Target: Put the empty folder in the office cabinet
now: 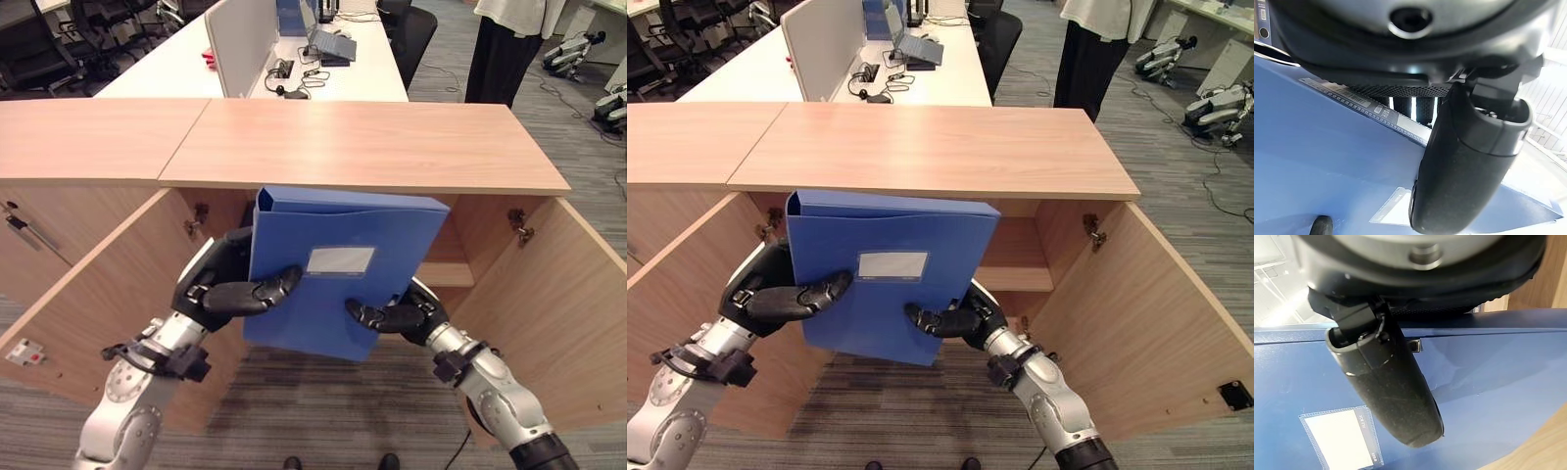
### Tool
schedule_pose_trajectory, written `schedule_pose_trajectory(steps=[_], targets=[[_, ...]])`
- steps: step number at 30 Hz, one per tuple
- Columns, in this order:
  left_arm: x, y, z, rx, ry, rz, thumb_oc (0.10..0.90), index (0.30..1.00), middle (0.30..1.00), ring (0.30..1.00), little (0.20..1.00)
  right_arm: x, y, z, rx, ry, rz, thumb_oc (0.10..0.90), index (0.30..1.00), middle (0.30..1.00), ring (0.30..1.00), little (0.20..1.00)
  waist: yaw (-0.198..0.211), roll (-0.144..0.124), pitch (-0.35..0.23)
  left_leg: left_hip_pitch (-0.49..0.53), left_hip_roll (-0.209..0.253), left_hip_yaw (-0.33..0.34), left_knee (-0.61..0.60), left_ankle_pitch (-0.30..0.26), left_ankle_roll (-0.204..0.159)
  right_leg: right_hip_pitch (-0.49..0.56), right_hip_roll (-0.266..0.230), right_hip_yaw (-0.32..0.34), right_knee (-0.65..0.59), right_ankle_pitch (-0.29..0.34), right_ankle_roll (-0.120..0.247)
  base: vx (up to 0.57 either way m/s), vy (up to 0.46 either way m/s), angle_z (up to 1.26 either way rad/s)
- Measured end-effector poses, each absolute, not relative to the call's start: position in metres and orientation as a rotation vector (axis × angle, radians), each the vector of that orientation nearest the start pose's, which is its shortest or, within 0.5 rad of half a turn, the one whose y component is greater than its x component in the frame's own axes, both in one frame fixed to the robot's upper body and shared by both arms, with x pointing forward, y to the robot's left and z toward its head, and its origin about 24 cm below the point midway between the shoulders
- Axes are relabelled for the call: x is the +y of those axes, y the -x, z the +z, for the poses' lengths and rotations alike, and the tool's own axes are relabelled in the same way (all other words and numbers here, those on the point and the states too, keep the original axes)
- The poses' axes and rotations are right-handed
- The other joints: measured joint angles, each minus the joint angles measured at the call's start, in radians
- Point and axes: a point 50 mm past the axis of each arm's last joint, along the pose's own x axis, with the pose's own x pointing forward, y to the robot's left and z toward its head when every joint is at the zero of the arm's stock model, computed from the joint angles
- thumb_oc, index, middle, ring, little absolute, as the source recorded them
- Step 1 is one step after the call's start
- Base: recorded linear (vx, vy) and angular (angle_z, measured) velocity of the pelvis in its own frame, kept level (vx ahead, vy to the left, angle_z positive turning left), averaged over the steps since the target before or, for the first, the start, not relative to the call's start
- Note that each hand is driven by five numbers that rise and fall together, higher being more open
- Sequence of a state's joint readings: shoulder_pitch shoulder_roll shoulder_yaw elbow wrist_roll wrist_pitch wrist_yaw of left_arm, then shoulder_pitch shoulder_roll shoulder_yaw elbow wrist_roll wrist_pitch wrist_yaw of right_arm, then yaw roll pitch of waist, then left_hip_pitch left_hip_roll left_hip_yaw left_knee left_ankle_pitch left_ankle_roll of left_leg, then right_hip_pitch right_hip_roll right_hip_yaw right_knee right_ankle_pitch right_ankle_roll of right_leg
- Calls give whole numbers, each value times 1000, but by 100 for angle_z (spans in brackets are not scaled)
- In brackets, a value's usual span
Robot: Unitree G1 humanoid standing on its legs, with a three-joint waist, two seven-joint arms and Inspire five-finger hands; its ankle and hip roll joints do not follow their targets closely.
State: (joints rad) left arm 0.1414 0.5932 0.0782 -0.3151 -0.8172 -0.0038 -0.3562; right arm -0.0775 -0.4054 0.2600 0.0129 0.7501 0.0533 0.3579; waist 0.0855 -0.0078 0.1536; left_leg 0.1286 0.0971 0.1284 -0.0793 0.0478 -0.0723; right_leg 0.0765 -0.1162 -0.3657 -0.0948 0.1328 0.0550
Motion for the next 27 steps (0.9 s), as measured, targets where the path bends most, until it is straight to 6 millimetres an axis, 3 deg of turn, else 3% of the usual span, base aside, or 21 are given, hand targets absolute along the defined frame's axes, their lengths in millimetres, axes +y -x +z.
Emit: schedule_pose_trajectory(steps=[1, 2, 3, 11, 16, 21, 26, 27], targets=[[222, -220, 120, -203, 197, -436, 574, 561, 561, 561, 561, -145, -254, 52, 77, -348, 608, 400, 300, 300, 300, 300, 0, 0, 0, 0, 0, 0, 0, 0, 0, 0, 0, 0, 0, 0, 0, 0, 0, 0], [222, -220, 120, -203, 198, -435, 574, 561, 561, 561, 561, -145, -254, 52, 77, -348, 608, 400, 300, 300, 300, 300, 0, 0, 0, 0, 0, 0, 0, 0, 0, 0, 0, 0, 0, 0, 0, 0, 0, 0], [223, -220, 115, -200, 218, -416, 800, 900, 900, 900, 900, -145, -254, 52, 77, -348, 606, 400, 300, 300, 300, 300, 0, 0, 0, 1, 0, 0, 0, 0, 0, 0, 0, 0, 0, 0, 0, 0, 0, 0], [228, -218, 83, -133, 251, -272, 800, 900, 900, 900, 900, -140, -245, 40, 120, -402, 579, 400, 300, 300, 300, 300, -5, 0, -1, 5, 0, 7, 0, 0, 0, 0, 1, 6, 0, 0, 0, 1, -6, -2], [248, -210, 39, 54, 170, -132, 800, 900, 900, 900, 900, -152, -241, 34, 134, -415, 494, 400, 300, 300, 300, 300, -7, 0, -2, 14, 2, 36, 0, -3, 0, -8, 3, 31, 0, 0, 3, -5, -7, -17], [280, -177, -10, 286, 3, 62, 800, 900, 900, 900, 900, -181, -231, 25, 117, -462, 313, 400, 300, 300, 300, 300, -31, 0, -2, 14, 4, 66, 0, -5, 0, -26, 7, 56, 0, 6, 0, 4, -4, -16], [278, -137, -64, 526, 50, 133, 800, 900, 900, 900, 900, -206, -219, -10, 180, -594, -6, 400, 300, 300, 300, 300, -37, 10, -13, 14, 5, 83, 0, -8, 0, -34, 8, 67, -1, 6, -1, 12, -12, -9], [276, -130, -67, 549, 48, 123, 800, 900, 900, 900, 900, -209, -218, -11, 182, -596, -33, 400, 300, 300, 300, 300, -38, 10, -13, 12, 5, 85, 0, -7, 0, -37, 8, 70, -1, 8, 1, 2, -27, -8]])
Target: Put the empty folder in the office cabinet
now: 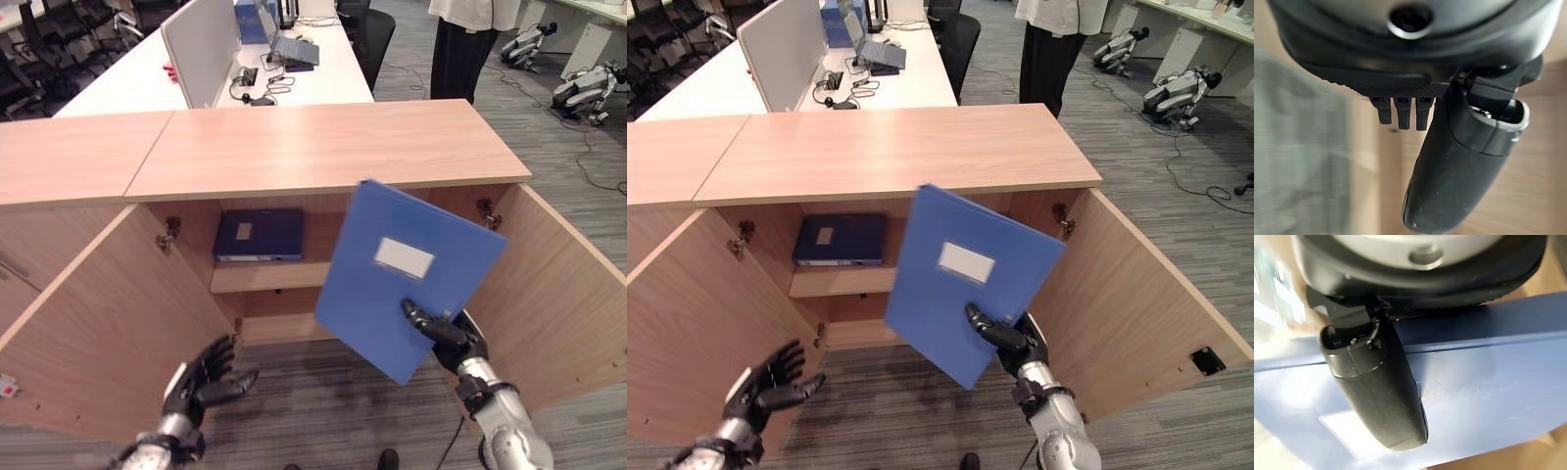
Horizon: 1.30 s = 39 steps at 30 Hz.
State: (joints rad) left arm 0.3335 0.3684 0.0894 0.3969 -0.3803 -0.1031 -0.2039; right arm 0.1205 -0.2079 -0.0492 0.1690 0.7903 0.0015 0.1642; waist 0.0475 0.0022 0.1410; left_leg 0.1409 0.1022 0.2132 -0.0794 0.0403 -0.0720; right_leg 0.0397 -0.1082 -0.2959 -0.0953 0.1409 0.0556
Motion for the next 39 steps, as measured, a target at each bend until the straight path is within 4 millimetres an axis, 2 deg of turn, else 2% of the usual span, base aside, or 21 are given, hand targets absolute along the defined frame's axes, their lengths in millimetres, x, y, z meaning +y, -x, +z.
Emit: schedule_pose_trajectory(steps=[5, 8, 10, 11, 14, 16, 23, 27, 30, 34, 37, 38, 39], targets=[[248, -109, -97, 724, -9, -41, 800, 900, 900, 900, 900, -220, -216, -19, 118, -728, -200, 400, 300, 300, 300, 300, -19, 14, -5, -29, 0, 7, 0, 2, 0, -37, -2, 1, 0, -1, -1, -9, -31, -4], [231, -92, -123, 874, -47, -119, 800, 900, 900, 900, 900, -223, -211, -32, 157, -802, -307, 400, 300, 300, 300, 300, -23, 34, -2, -42, 1, 29, 0, 4, 0, -63, 1, 17, 0, 10, 3, -13, -45, -21], [224, -89, -131, 922, -91, -172, 800, 900, 900, 900, 900, -223, -216, -35, 159, -829, -325, 400, 300, 300, 300, 300, -30, 48, 4, -55, 1, 39, 0, 5, 0, -83, 4, 33, 0, 14, 3, -12, -63, -24], [222, -89, -134, 937, -101, -187, 800, 900, 900, 900, 900, -217, -225, -33, 158, -862, -318, 400, 300, 300, 300, 300, -31, 55, 8, -57, 5, 59, 0, 5, 0, -92, 7, 41, 0, 12, -1, 0, -92, -32], [219, -101, -132, 917, -178, -222, 800, 900, 900, 900, 900, -202, -245, -21, 121, -942, -265, 400, 300, 300, 300, 300, -32, 74, 28, -65, 15, 75, 0, 8, -4, -104, 15, 38, 0, 12, 0, 7, -98, -18], [219, -105, -131, 901, -184, -209, 800, 900, 900, 900, 900, -195, -257, -14, 103, -961, -232, 400, 300, 300, 300, 300, -25, 77, 45, -64, 25, 77, 0, 10, -7, -104, 23, 37, 0, 12, 0, -4, -87, -7], [221, -106, -133, 896, -165, -129, 800, 900, 900, 900, 900, -193, -260, -16, 112, -995, -238, 400, 300, 300, 300, 300, 12, 73, 71, -67, 45, 62, 0, 10, -14, -100, 47, 30, 0, 12, -2, -6, -83, 3], [225, -112, -132, 882, -169, -103, 800, 900, 900, 900, 900, -185, -274, -13, 123, -1001, -215, 400, 300, 300, 300, 300, 31, 62, 102, -73, 57, 55, 0, 19, -28, -102, 55, 19, 0, 10, -3, -59, -69, 3], [224, -124, -129, 852, -183, -99, 800, 900, 900, 900, 900, -184, -290, -2, 89, -1015, -211, 400, 300, 300, 300, 300, 41, 60, 130, -110, 59, 38, 0, 29, -36, -132, 56, 9, 0, 10, -5, -68, -31, 14], [221, -135, -124, 802, -203, -119, 800, 900, 900, 900, 900, -187, -308, 8, 59, -1031, -241, 400, 300, 300, 300, 300, 66, 72, 166, -154, 59, 10, 0, 42, -38, -160, 52, -16, 0, 20, -1, -106, -19, 18], [219, -147, -120, 767, -213, -126, 800, 900, 900, 900, 900, -194, -324, 23, 7, -1087, -296, 400, 300, 300, 300, 300, 85, 84, 198, -198, 55, -3, 1, 58, -35, -197, 49, -23, 0, 35, -18, -76, -4, 13], [217, -153, -116, 736, -216, -131, 800, 900, 900, 900, 900, -197, -333, 37, -39, -1112, -304, 400, 300, 300, 300, 300, 97, 94, 228, -210, 54, -6, 1, 62, -35, -208, 48, -27, 0, 48, -34, -42, 5, 6], [216, -156, -114, 719, -218, -136, 800, 900, 900, 900, 900, -198, -337, 44, -61, -1119, -304, 400, 300, 300, 300, 300, 91, 99, 243, -213, 54, -11, 1, 64, -36, -209, 48, -30, 2, 50, -38, -31, 3, 16]])
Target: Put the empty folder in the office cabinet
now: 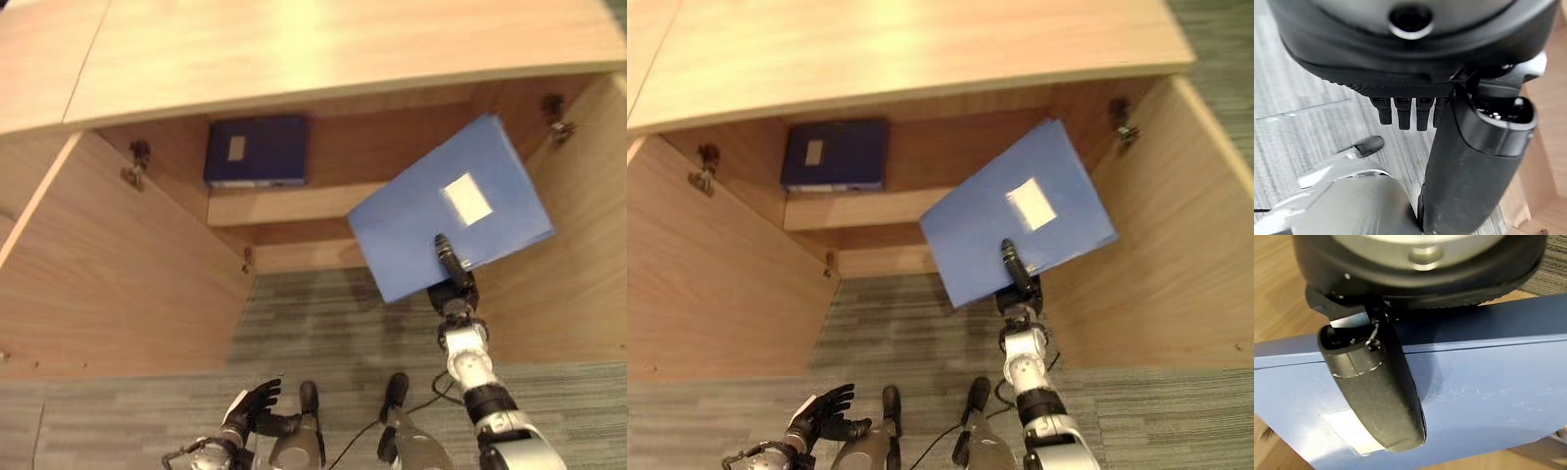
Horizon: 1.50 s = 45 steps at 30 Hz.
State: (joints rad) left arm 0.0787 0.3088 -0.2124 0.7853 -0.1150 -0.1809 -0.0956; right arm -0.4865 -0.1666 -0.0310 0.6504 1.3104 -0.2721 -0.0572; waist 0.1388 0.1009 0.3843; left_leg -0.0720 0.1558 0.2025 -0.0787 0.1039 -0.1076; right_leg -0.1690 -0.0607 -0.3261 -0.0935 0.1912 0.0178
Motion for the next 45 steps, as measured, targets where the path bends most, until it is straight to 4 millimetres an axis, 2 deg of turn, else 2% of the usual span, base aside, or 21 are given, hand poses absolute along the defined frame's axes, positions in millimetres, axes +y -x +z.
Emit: schedule_pose_trajectory(steps=[2, 6, 8, 10, 11, 15, 17, 19, 22, 25, 26, 28, 33, 35, 36, 37, 38, 41, 42, 44, 45], targets=[[215, -165, -110, 692, -231, -152, 800, 900, 900, 900, 900, -206, -351, 62, -115, -1134, -330, 400, 300, 300, 300, 300, 5, 20, 26, -23, 0, -18, 0, 5, -1, -10, -2, -24, 5, 1, -2, -33, 9, 21], [218, -170, -106, 667, -251, -160, 800, 900, 900, 900, 900, -219, -367, 82, -156, -1147, -375, 400, 300, 300, 300, 300, 13, 31, 32, -62, -1, -40, 0, 10, -1, -38, -3, -39, 6, 1, -2, -22, 11, 15], [219, -171, -105, 658, -261, -167, 800, 900, 900, 900, 900, -235, -373, 94, -187, -1137, -421, 400, 300, 300, 300, 300, 31, 40, 35, -75, -3, -41, 0, 11, -1, -52, -7, -38, 5, 1, -2, -1, 11, 5], [223, -172, -102, 648, -275, -173, 800, 900, 900, 900, 900, -250, -381, 113, -227, -1140, -453, 400, 300, 300, 300, 300, 45, 52, 41, -100, -8, -42, 0, 14, 4, -74, -13, -40, 5, 4, -5, 19, 9, 5], [224, -173, -100, 644, -298, -194, 800, 900, 900, 900, 900, -264, -384, 128, -265, -1150, -484, 400, 300, 300, 300, 300, 56, 64, 44, -115, -15, -45, 0, 16, 6, -89, -18, -41, 6, 8, -10, 30, 15, 4], [230, -166, -103, 688, -355, -247, 800, 900, 900, 900, 900, -289, -386, 156, -331, -1158, -525, 400, 300, 300, 300, 300, 72, 89, 52, -140, -26, -48, 0, 18, 9, -111, -30, -44, 6, 12, -16, 42, 3, 5], [231, -163, -103, 699, -360, -265, 800, 900, 900, 900, 900, -300, -385, 161, -343, -1146, -552, 400, 300, 300, 300, 300, 88, 96, 50, -153, -32, -50, 0, 18, 9, -124, -36, -44, 6, 13, -16, 43, -18, 6], [232, -164, -100, 689, -375, -294, 800, 900, 900, 900, 900, -309, -384, 169, -353, -1146, -570, 400, 300, 300, 300, 300, 98, 100, 49, -178, -38, -63, 0, 22, 14, -141, -42, -54, 6, 14, -19, 38, -24, 16], [231, -167, -98, 674, -376, -299, 800, 900, 900, 900, 900, -321, -383, 192, -398, -1153, -571, 400, 300, 300, 300, 300, 110, 111, 44, -228, -48, -83, 0, 32, 26, -181, -53, -72, 7, 19, -20, 18, -22, 17], [230, -170, -96, 661, -377, -304, 800, 900, 900, 900, 900, -327, -384, 219, -458, -1153, -552, 400, 300, 300, 300, 300, 115, 127, 43, -272, -57, -101, 1, 43, 32, -215, -62, -86, 7, 27, -21, 82, -29, 18], [232, -170, -95, 661, -390, -308, 800, 900, 900, 900, 900, -326, -385, 232, -476, -1152, -542, 400, 300, 300, 300, 300, 116, 130, 41, -295, -60, -107, 0, 45, 34, -233, -66, -89, 7, 24, -16, 141, -55, 18], [235, -173, -92, 652, -401, -308, 800, 900, 900, 900, 900, -325, -386, 246, -491, -1151, -528, 400, 300, 300, 300, 300, 121, 131, 41, -316, -63, -114, 0, 51, 35, -256, -69, -94, 15, 27, -18, -3, -25, 9], [238, -197, -57, 498, -409, -329, 800, 900, 900, 900, 900, -354, -368, 299, -611, -1151, -558, 400, 300, 300, 300, 300, 158, 160, 41, -379, -75, -154, 5, 68, 46, -338, -102, -102, 111, -13, -5, 74, -66, 18], [239, -205, -41, 443, -434, -361, 800, 900, 900, 900, 900, -365, -359, 311, -643, -1159, -584, 400, 300, 300, 300, 300, 168, 161, 41, -389, -82, -162, 8, 72, 50, -365, -120, -105, 167, -42, -2, 16, -62, 25], [240, -211, -24, 377, -434, -373, 800, 900, 900, 900, 900, -373, -351, 322, -680, -1152, -601, 400, 300, 300, 300, 300, 170, 165, 42, -406, -92, -193, 26, 72, 50, -389, -147, -117, 233, -76, 6, 19, -62, 40], [239, -214, -17, 346, -429, -372, 800, 900, 900, 900, 900, -376, -348, 326, -695, -1150, -603, 400, 300, 300, 300, 300, 167, 170, 42, -406, -98, -205, 28, 72, 50, -393, -158, -123, 259, -92, 11, 25, -69, 51], [236, -219, -6, 307, -416, -381, 800, 900, 900, 900, 900, -380, -343, 338, -722, -1159, -604, 400, 300, 300, 300, 300, 167, 171, 42, -423, -112, -214, 49, 72, 50, -424, -190, -121, 336, -134, 28, 29, -71, 46], [235, -221, 0, 273, -416, -386, 800, 900, 900, 900, 900, -381, -332, 367, -774, -1134, -594, 400, 300, 300, 300, 300, 164, 176, 39, -463, -141, -244, 80, 70, 52, -483, -240, -119, 450, -190, 22, 27, -43, 39], [235, -221, -1, 288, -419, -384, 800, 900, 900, 900, 900, -378, -329, 383, -803, -1127, -562, 400, 300, 300, 300, 300, 166, 176, 39, -488, -145, -254, 93, 70, 52, -514, -258, -117, 493, -208, 20, 34, -46, 25], [236, -219, -4, 310, -422, -390, 800, 900, 900, 900, 900, -375, -327, 392, -817, -1125, -543, 400, 300, 300, 300, 300, 165, 176, 39, -505, -146, -264, 100, 70, 52, -535, -264, -115, 523, -223, 16, 40, -33, 22], [237, -217, -8, 338, -422, -399, 800, 900, 900, 900, 900, -372, -327, 397, -813, -1116, -528, 400, 300, 300, 300, 300, 168, 176, 39, -523, -147, -269, 113, 70, 52, -554, -263, -89, 541, -231, 10, 43, -21, 15]])
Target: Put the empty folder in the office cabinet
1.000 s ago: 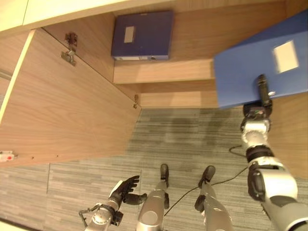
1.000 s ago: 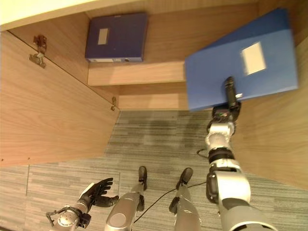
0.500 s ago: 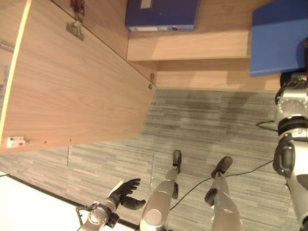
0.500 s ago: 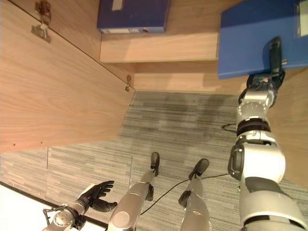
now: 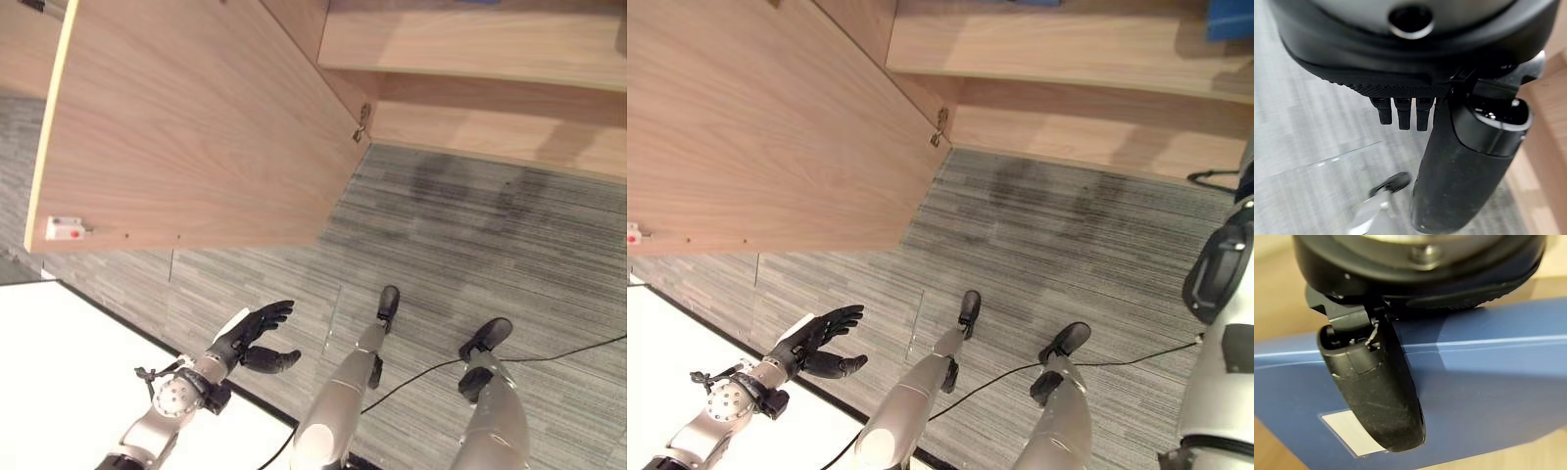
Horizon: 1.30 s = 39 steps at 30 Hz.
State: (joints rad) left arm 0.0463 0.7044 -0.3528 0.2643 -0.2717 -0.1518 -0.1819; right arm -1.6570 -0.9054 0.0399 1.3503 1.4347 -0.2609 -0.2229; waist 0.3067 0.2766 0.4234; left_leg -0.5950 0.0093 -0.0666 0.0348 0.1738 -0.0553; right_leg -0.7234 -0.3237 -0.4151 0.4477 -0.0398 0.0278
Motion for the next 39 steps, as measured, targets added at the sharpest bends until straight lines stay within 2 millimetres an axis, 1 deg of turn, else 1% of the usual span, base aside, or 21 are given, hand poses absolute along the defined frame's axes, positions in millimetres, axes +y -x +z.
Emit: schedule_pose_trajectory(steps=[6, 8, 10, 12, 14, 17, 19, 20, 22, 23, 25, 27, 28, 29, 31, 32, 33, 34, 35, 36, 39], targets=[[236, -211, -14, 380, -417, -410, 800, 900, 900, 900, 900, -358, -341, 390, -738, -1072, -503, 400, 300, 300, 300, 300, -8, -5, 3, -8, 9, 4, 31, -6, -5, -7, 20, 18, 15, -2, -7, 28, -68, -4], [240, -211, -13, 383, -416, -402, 800, 900, 900, 900, 900, -356, -347, 378, -698, -1056, -515, 400, 300, 300, 300, 300, -11, -20, 5, -9, 18, 10, 69, -26, -10, 2, 34, 29, 13, 1, -13, -43, -232, -22], [251, -212, -9, 397, -441, -389, 800, 900, 900, 900, 900, -338, -365, 358, -611, -1050, -505, 400, 300, 300, 300, 300, -18, -65, 34, -23, 36, 6, 199, -87, -29, 12, 65, 63, 43, -11, -28, -37, -250, -43], [261, -215, -19, 439, -459, -343, 800, 900, 900, 900, 900, -324, -377, 343, -552, -1065, -500, 400, 300, 300, 300, 300, -49, -69, 35, -36, 43, -16, 263, -111, -42, 37, 77, 57, 60, -38, -19, 37, -109, -6], [262, -213, -26, 463, -452, -324, 800, 900, 900, 900, 900, -330, -377, 332, -531, -1050, -536, 400, 300, 300, 300, 300, -56, -75, 33, -38, 50, -39, 270, -116, -50, 44, 82, 42, 65, -47, -30, 111, -110, 17], [257, -206, -34, 505, -462, -362, 800, 900, 900, 900, 900, -348, -368, 324, -547, -1028, -601, 400, 300, 300, 300, 300, -30, -75, 33, -78, 57, -53, 302, -131, -74, 41, 98, 39, 51, -45, -56, 222, -114, 3], [253, -199, -41, 537, -468, -394, 800, 900, 900, 900, 900, -358, -363, 315, -545, -1004, -639, 400, 300, 300, 300, 300, 11, -99, 31, -74, 36, -87, 259, -142, -63, 29, 123, 63, -4, -8, -47, 229, -95, -41], [254, -197, -43, 562, -477, -405, 800, 900, 900, 900, 900, -360, -363, 308, -535, -996, -655, 400, 300, 300, 300, 300, 42, -108, 31, -71, 42, -88, 253, -124, -69, 41, 167, 94, -62, 37, -28, 227, -30, -40], [254, -198, -43, 568, -487, -411, 800, 900, 900, 900, 900, -363, -363, 299, -516, -1020, -668, 400, 300, 300, 300, 300, 61, -109, 32, -64, 44, -84, 244, -133, -70, 63, 177, 106, -110, 60, -24, 320, -17, -25], [259, -195, -44, 576, -484, -386, 800, 900, 900, 900, 900, -357, -369, 286, -478, -1030, -663, 400, 300, 300, 300, 300, 74, -121, 39, -53, 52, -82, 276, -140, -45, 113, 206, 123, -183, 108, -36, 230, 23, -36], [265, -193, -42, 577, -485, -363, 800, 900, 900, 900, 900, -349, -375, 269, -434, -1035, -646, 400, 300, 300, 300, 300, 87, -154, 49, -25, 63, -74, 278, -152, -46, 175, 232, 132, -284, 148, -23, 181, 6, -45], [279, -189, -43, 618, -518, -335, 800, 900, 900, 900, 900, -320, -391, 244, -358, -1059, -585, 400, 300, 300, 300, 300, 111, -259, 64, -20, 49, -81, 308, -166, -38, 232, 243, 185, -417, 212, -13, 226, 46, -61], [278, -190, -44, 621, -514, -338, 800, 900, 900, 900, 900, -314, -394, 245, -350, -1066, -564, 400, 300, 300, 300, 300, 110, -271, 63, 1, 67, -78, 261, -185, -40, 231, 248, 173, -420, 204, 3, 359, 168, -39], [282, -195, -41, 611, -521, -322, 800, 900, 900, 900, 900, -307, -396, 239, -356, -1085, -536, 400, 300, 300, 300, 300, 101, -314, 80, 0, 48, -80, 284, -204, -32, 197, 230, 190, -352, 179, 14, 263, 158, -20], [284, -200, -41, 613, -529, -297, 800, 900, 900, 900, 900, -298, -400, 226, -312, -1118, -535, 400, 300, 300, 300, 300, 116, -364, 77, 0, 64, -50, 274, -205, -19, 203, 231, 199, -377, 174, 32, 140, 153, -23], [282, -208, -38, 601, -533, -295, 800, 900, 900, 900, 900, -293, -402, 226, -307, -1134, -518, 400, 300, 300, 300, 300, 114, -369, 83, 6, 68, -51, 278, -215, -16, 160, 232, 154, -220, 102, 89, 135, 123, -26], [286, -206, -38, 610, -543, -289, 800, 900, 900, 900, 900, -285, -405, 218, -280, -1143, -509, 400, 300, 300, 300, 300, 124, -379, 87, 22, 77, -39, 282, -211, -13, 168, 219, 132, -158, 72, 137, 87, 39, -17], [286, -210, -37, 606, -544, -285, 800, 900, 900, 900, 900, -283, -405, 213, -259, -1147, -515, 400, 300, 300, 300, 300, 125, -383, 89, 44, 74, -31, 276, -219, -9, 157, 204, 117, -63, -7, 176, 212, 42, 4], [286, -210, -36, 601, -545, -278, 800, 900, 900, 900, 900, -276, -407, 205, -222, -1144, -506, 400, 300, 300, 300, 300, 121, -383, 89, 81, 64, -30, 275, -220, -10, 179, 196, 71, -12, 11, 132, 185, 93, -17], [287, -210, -36, 607, -550, -283, 800, 900, 900, 900, 900, -264, -411, 204, -201, -1151, -481, 400, 300, 300, 300, 300, 129, -373, 88, 99, 75, -22, 293, -220, -11, 213, 198, 17, -21, 53, 110, 171, 106, -20], [288, -210, -35, 596, -548, -274, 800, 900, 900, 900, 900, -259, -413, 208, -202, -1147, -462, 400, 300, 300, 300, 300, 113, -362, 87, 101, 80, -18, 316, -223, -7, 251, 200, -2, -81, 93, 106, 128, 91, -17]])
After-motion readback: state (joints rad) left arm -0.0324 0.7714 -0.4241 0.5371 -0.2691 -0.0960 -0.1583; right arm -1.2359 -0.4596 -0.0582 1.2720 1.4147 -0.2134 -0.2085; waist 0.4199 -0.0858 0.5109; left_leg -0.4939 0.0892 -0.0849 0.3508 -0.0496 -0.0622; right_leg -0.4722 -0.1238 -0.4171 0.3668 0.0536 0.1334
